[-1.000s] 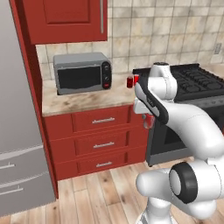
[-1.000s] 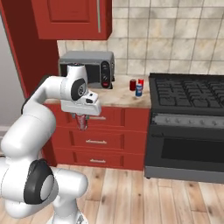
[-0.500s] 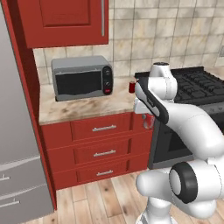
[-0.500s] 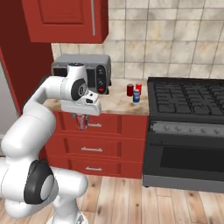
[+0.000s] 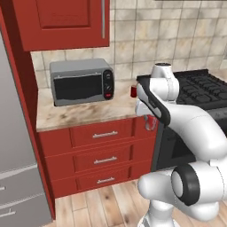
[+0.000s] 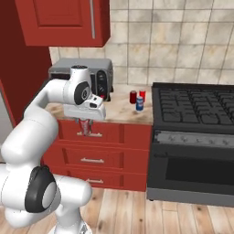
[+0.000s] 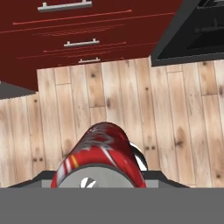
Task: Four empty soda cans are scattered around the kitchen. Gather all the cans and cluster them next to the stove for recycling.
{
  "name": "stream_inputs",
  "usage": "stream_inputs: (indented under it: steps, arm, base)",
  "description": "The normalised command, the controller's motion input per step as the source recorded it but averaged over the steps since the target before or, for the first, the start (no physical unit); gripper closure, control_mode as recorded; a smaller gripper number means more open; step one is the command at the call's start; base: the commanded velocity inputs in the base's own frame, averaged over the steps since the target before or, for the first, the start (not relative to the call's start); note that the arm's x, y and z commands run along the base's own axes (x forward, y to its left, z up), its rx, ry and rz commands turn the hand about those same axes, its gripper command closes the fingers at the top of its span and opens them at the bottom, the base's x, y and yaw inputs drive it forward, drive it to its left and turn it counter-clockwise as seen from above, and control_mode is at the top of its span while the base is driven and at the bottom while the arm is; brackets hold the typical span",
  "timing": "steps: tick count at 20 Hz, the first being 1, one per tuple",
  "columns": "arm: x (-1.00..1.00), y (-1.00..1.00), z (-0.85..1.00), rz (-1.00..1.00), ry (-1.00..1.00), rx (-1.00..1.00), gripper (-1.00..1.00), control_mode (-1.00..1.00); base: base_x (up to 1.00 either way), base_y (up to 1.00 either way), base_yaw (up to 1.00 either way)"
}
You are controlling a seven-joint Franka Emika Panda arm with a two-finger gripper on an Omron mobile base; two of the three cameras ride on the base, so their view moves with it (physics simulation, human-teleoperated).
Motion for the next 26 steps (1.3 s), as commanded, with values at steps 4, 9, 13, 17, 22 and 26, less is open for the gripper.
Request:
stream_inputs:
  steps: [4,9,13,17,22,26]
  arm:
    - [0.0,0.0,0.0,0.0,0.0,0.0,1.0,1.0]
    - [0.0,0.0,0.0,0.0,0.0,0.0,1.0,1.0]
    - [0.0,0.0,0.0,0.0,0.0,0.0,1.0,1.0]
    - [0.0,0.0,0.0,0.0,0.0,0.0,1.0,1.0]
    - [0.0,0.0,0.0,0.0,0.0,0.0,1.0,1.0]
    - [0.0,0.0,0.0,0.0,0.0,0.0,1.0,1.0]
  base:
    - [0.44,-0.35,0.0]
    - [0.46,-0.28,0.0]
    - [0.47,-0.18,0.0]
    - [0.47,-0.16,0.0]
    - [0.45,-0.22,0.0]
    - [0.43,-0.24,0.0]
